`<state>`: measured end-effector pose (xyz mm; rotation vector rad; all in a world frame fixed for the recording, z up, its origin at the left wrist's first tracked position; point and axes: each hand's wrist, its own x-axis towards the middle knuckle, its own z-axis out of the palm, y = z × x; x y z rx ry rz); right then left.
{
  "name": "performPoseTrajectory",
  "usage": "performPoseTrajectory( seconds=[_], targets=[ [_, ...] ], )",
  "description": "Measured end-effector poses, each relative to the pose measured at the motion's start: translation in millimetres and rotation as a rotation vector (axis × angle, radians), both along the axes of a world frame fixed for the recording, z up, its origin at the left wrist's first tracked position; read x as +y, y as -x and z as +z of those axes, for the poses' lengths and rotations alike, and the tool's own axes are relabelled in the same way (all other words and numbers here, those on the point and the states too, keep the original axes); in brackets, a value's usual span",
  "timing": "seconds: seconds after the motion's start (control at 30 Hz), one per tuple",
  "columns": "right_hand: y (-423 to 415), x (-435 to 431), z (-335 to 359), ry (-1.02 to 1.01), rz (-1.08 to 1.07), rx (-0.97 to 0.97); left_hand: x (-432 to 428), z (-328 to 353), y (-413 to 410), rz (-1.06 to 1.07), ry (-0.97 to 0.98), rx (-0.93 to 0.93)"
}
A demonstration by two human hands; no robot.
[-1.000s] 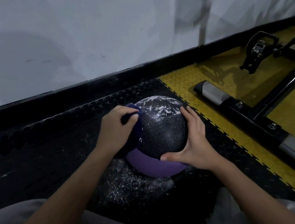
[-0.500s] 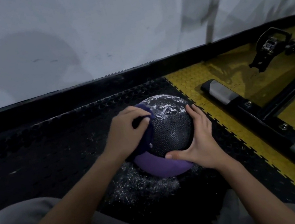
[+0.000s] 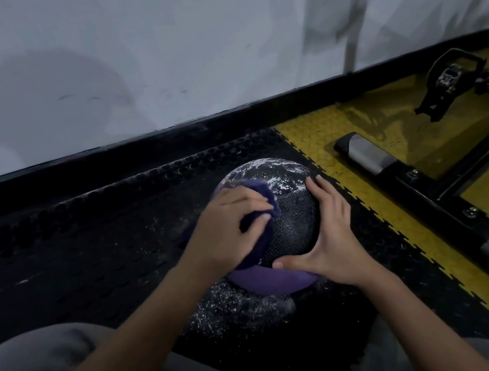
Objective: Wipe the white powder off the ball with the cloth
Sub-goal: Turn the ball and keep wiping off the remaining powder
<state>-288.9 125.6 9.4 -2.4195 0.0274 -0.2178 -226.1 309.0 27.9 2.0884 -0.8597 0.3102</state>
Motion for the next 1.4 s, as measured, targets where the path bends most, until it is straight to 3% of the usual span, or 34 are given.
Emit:
performPoseTrajectory(
  seconds=[0.07,0.27,0.47,0.67,0.87,1.07,1.27,1.4],
  targets=[
    [2,0,0,-0.008,0.01,0.001,0,1,-4,-0.025,-0.033,-0.015],
    [1,5,-1,-0.025,-0.003,-0.006,9,1,-32,0.285,0.136,0.242],
    [2,3,-1,0.0,0.017,-0.013,-1,1,3,0.005,-0.005,-0.017],
    [-1,8,-2,-0.012,-0.002,-0.02,10,3,-30,0.308,0.111,0.204],
    [0,7,-3,0.01,-0.009,-0.016,-3,5,5,-0.014,-0.078,-0.031],
    [-2,10,-2,-0.017,-0.003,-0.024,11,5,-25,0.283,0.075,0.162],
    [1,7,-3,0.004,0.013,-0.034,4,1,3,-0.018,-0.058,-0.053],
    [-2,9,-1,-0.017,0.007,-0.009,11,3,-21,0.238,0.024,0.087]
  ],
)
